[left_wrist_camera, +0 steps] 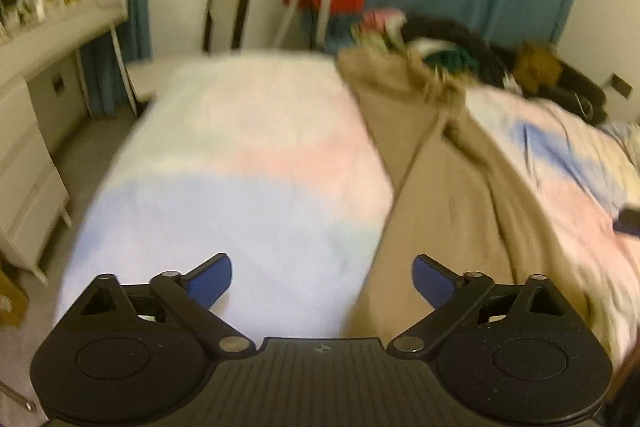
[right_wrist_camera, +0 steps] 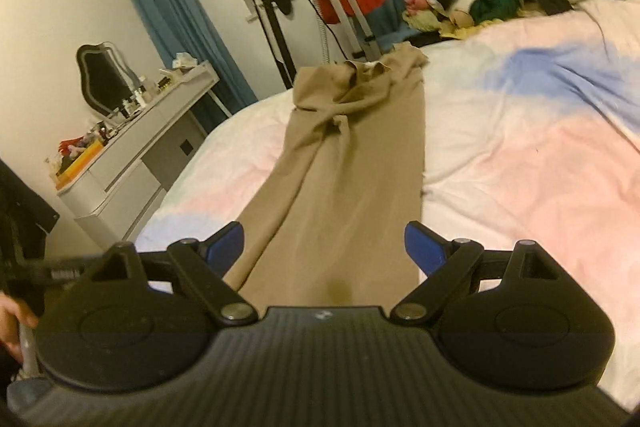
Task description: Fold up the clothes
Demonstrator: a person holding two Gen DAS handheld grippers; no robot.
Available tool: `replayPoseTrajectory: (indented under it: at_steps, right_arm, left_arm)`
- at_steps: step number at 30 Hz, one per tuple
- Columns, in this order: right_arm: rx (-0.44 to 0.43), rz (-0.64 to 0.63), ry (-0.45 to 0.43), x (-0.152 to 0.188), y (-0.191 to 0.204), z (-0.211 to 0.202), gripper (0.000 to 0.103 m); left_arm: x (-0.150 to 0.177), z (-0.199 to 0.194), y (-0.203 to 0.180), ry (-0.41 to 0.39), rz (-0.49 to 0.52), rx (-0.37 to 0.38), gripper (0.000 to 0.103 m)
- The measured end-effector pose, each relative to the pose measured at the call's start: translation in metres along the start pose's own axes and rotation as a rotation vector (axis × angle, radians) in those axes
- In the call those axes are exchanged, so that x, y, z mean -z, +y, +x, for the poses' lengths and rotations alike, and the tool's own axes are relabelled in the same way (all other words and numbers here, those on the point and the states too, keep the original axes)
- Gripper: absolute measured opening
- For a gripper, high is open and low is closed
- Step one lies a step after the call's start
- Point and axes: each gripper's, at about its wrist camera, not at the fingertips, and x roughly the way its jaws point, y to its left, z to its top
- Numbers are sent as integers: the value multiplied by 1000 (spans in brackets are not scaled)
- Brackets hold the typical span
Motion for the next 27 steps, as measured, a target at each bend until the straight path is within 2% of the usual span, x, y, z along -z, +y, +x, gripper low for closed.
replayPoseTrajectory:
  at_steps: [4, 6, 8, 10, 13, 14, 19, 25, 27]
  right_arm:
    - [20, 28, 2, 1, -4, 0, 89]
    - [35, 32, 5, 2, -5, 1, 89]
    - [47, 35, 10, 2, -6, 3, 89]
    - [52, 44, 17, 2, -8, 4, 89]
    - [41, 68, 28, 2, -10, 6, 89]
    - [38, 76, 31, 2, -11, 6, 89]
    - [30, 81, 16, 0, -13, -1, 89]
    - [24, -4, -47, -4, 0, -14, 89]
    - [17, -12, -60, -6, 1, -17, 89]
  left_arm:
    - [15, 22, 23, 123, -66, 110, 80]
    - [18, 27, 27, 147, -82, 163, 67]
    - [19, 34, 25, 182, -66, 210, 62]
    - [19, 40, 15, 227, -2, 205, 50]
    - [19, 42, -4, 263, 120, 181, 24]
    - [19, 39, -10, 262, 159, 174, 9]
    - [12, 2, -45, 202, 305, 168, 5]
    - [-2, -51, -119, 87, 471, 189, 4]
    - [7, -43, -139, 98, 500, 197, 4]
